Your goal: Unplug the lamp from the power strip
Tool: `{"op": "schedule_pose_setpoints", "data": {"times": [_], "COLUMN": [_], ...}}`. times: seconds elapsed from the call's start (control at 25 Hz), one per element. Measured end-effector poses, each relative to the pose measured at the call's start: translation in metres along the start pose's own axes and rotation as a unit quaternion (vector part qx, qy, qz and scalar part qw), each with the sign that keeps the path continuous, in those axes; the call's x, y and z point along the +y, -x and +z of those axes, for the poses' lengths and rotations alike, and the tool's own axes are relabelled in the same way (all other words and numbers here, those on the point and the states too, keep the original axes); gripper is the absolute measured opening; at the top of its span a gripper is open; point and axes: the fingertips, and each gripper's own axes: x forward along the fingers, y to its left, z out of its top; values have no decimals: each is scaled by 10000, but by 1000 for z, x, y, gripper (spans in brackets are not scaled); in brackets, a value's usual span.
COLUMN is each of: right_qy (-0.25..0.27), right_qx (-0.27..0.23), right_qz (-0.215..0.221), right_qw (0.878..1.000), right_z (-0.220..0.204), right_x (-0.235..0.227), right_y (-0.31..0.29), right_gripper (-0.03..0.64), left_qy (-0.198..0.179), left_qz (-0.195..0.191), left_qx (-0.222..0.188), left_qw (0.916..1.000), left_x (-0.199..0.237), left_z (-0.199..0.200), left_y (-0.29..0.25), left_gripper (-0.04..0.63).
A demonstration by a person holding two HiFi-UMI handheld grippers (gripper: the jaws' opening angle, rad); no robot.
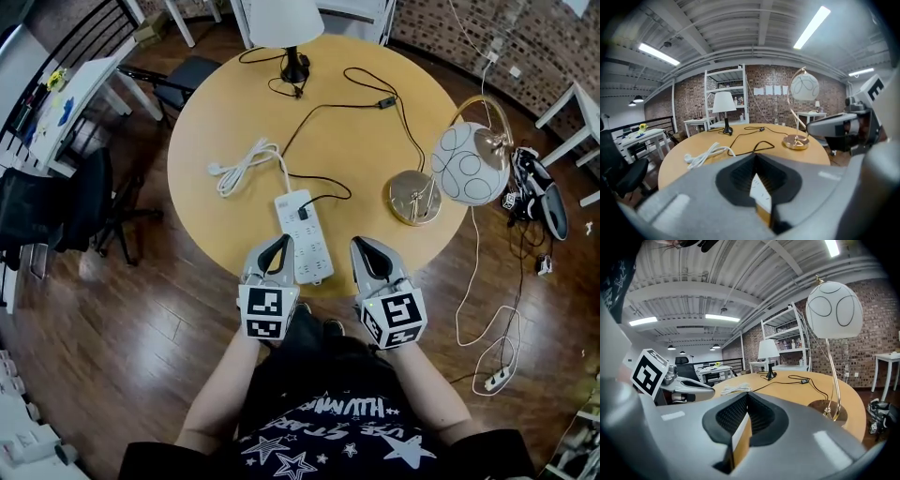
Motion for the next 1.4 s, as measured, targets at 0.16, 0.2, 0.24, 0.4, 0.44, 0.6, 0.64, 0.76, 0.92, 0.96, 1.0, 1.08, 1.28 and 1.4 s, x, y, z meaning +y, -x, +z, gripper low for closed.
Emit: {"op": "schedule_pose_setpoints", "data": {"times": [0.16,0.2,0.24,0.4,0.44,0.6,0.64,0.76,0.92,0.96,1.0,1.08,1.28,1.4], "right_qy": [96,113,125,165,177,194,191,216,318,331,342,361,373,421], "right_qx": [117,147,183,346,386,595,650,732,736,755,776,824,954,1025], "right_qz": [-1,7,18,69,78,96,98,86,108,114,117,114,211,247], "right_qw": [9999,9998,9998,9992,9991,9980,9977,9970,9967,9965,9963,9959,9945,9935], "right_z": [-4,-5,-6,-14,-16,-27,-30,-34,-35,-35,-36,-38,-42,-46], "right_x": [5,8,10,18,20,25,25,24,27,27,28,28,30,32], "right_y": [-21,-27,-33,-53,-56,-69,-73,-81,-88,-89,-90,-93,-99,-102], "right_gripper": [8,8,8,8,8,8,8,8,8,8,8,8,8,8], "left_qy": [-46,-69,-106,-241,-246,-374,-407,-466,-539,-566,-592,-631,-735,-774], "left_qz": [-149,-213,-282,-462,-474,-542,-569,-644,-803,-833,-853,-887,-954,-960], "left_qx": [270,320,362,538,591,809,854,949,1030,1043,1056,1090,1235,1267], "left_qw": [9995,9992,9989,9972,9968,9945,9939,9923,9900,9894,9890,9881,9850,9842], "left_x": [7,7,7,8,9,10,11,9,0,-2,-3,-4,-7,-7], "left_z": [-16,-20,-24,-38,-41,-51,-53,-58,-64,-65,-65,-66,-70,-72], "left_y": [-20,-24,-29,-44,-48,-59,-61,-67,-69,-70,-70,-71,-71,-70], "left_gripper": [5,5,5,5,5,5,5,5,5,5,5,5,5,5]}}
